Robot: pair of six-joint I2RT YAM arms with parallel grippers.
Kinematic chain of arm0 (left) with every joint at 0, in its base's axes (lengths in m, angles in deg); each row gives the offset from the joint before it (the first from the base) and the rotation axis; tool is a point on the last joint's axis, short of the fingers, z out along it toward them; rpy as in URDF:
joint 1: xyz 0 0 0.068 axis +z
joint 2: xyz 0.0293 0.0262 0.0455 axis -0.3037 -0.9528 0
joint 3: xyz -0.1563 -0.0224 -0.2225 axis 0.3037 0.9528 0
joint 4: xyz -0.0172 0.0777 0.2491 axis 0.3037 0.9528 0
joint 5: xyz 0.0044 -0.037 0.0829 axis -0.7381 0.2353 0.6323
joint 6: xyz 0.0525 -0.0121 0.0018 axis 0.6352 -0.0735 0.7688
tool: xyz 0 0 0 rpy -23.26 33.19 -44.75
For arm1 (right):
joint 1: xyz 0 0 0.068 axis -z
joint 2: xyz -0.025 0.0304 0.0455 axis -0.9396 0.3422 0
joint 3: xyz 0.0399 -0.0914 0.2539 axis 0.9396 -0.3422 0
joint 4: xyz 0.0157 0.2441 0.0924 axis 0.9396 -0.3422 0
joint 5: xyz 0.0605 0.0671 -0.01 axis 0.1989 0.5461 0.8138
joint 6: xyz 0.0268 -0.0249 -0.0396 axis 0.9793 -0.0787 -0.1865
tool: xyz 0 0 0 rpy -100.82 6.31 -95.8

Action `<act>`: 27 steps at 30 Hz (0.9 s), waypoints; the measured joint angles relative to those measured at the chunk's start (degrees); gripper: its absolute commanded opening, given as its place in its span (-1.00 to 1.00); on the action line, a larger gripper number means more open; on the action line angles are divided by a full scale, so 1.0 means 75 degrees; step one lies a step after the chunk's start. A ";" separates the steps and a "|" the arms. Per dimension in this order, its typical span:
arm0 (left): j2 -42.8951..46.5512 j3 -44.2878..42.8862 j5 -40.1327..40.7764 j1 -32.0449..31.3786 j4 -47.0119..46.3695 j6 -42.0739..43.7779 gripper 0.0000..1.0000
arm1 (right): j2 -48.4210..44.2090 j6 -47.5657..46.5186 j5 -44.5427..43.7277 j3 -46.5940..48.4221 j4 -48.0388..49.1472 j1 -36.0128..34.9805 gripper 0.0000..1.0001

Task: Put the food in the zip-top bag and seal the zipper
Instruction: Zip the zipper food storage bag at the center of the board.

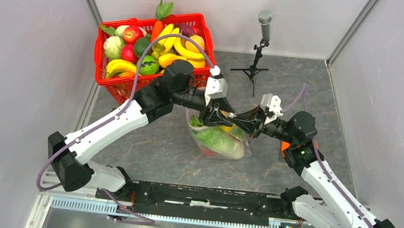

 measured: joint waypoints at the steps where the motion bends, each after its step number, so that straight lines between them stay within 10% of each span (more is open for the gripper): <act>1: -0.0023 -0.0017 0.0055 -0.0006 0.0009 0.0006 -0.10 | 0.0000 0.0000 -0.0003 -0.0017 0.0006 0.0000 -1.00; 5: -0.0087 -0.0134 0.0353 -0.0003 0.0149 0.0099 -0.29 | 0.0000 -0.0003 -0.0020 -0.0061 0.0026 0.0000 -1.00; 12: -0.0087 -0.0210 0.0638 -0.0006 0.0420 0.0367 -0.01 | -0.0067 -0.0052 -0.0166 -0.0070 -0.0038 0.0000 -1.00; 18: -0.0105 -0.0332 0.0807 -0.0015 0.0571 0.0469 -0.33 | -0.0070 -0.0064 -0.0184 -0.0073 -0.0047 0.0000 -1.00; 27: -0.0236 -0.0466 0.0749 -0.0026 0.0624 0.0493 -0.14 | -0.0117 -0.0061 -0.0201 -0.0117 -0.0029 0.0000 -1.00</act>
